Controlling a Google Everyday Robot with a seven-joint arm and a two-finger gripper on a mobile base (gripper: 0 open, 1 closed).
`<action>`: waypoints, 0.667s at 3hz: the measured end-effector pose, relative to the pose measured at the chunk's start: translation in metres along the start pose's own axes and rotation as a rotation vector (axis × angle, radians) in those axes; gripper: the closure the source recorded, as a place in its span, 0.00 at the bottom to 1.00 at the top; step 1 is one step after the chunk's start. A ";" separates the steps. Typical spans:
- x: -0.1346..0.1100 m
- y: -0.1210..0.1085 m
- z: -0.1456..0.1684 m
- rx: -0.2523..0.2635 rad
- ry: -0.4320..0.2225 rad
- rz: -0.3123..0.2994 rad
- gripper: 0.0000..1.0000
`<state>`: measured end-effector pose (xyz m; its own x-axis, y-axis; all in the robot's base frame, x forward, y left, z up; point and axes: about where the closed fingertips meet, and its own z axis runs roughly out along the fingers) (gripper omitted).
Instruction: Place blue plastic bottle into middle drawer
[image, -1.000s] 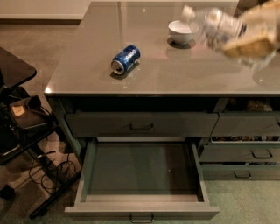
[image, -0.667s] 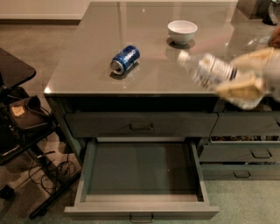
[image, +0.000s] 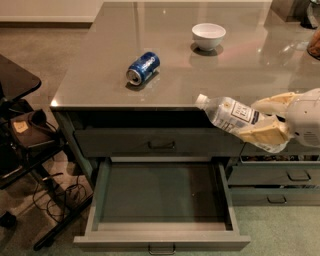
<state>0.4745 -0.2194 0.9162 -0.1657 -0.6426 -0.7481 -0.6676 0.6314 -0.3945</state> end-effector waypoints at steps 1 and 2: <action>0.010 0.012 0.012 -0.001 -0.003 0.000 1.00; 0.050 0.049 0.059 -0.031 -0.003 0.061 1.00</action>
Offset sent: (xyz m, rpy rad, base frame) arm 0.0064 0.0479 -0.2411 0.1262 0.1305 -0.0868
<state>0.4765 -0.1945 0.8280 -0.2049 -0.6019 -0.7718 -0.6788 0.6555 -0.3310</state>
